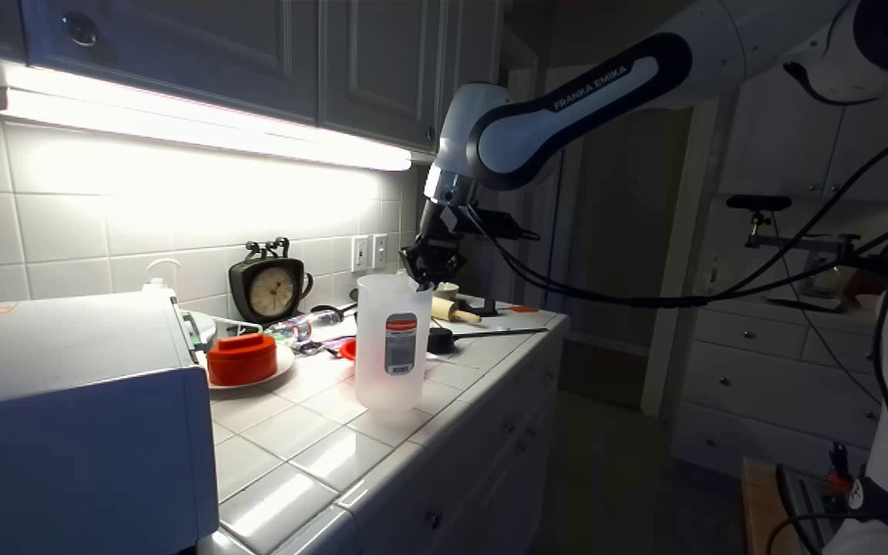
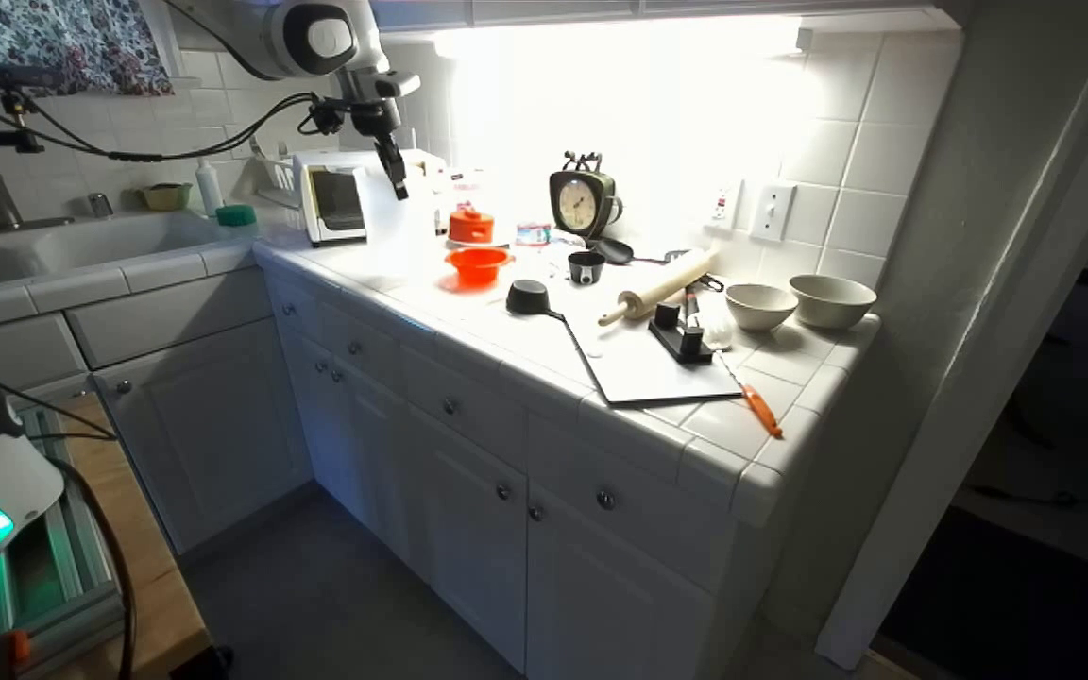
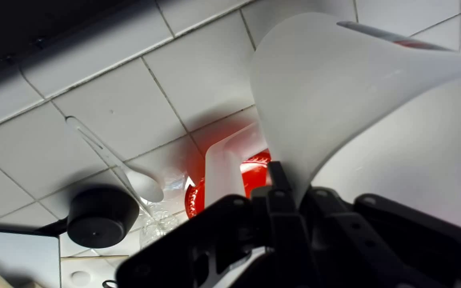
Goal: Move the jar to the right and open the oven
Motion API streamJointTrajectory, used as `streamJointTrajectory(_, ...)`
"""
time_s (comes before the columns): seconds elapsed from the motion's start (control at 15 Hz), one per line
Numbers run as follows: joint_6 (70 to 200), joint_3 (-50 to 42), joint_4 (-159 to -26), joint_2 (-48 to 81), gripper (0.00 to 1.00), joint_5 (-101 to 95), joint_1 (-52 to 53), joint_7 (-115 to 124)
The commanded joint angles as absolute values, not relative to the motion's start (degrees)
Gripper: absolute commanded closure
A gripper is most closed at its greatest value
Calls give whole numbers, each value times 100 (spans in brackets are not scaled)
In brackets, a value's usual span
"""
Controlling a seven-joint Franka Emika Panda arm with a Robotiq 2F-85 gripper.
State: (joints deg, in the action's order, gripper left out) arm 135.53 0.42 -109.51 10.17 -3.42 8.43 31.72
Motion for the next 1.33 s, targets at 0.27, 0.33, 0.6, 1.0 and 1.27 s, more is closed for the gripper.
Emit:
streamJointTrajectory(0.27, 14341, -23, -11784, 484, 99, 9, 297, 1934)
streamJointTrajectory(0.33, 14439, -28, -11836, 467, 99, 109, 233, 1818)
streamJointTrajectory(0.6, 14731, -41, -11990, 433, 99, 480, 33, 1275)
streamJointTrajectory(1.0, 14727, -83, -12032, 428, 99, 653, -129, 620)
streamJointTrajectory(1.27, 14745, -120, -12002, 466, 99, 624, -204, 471)
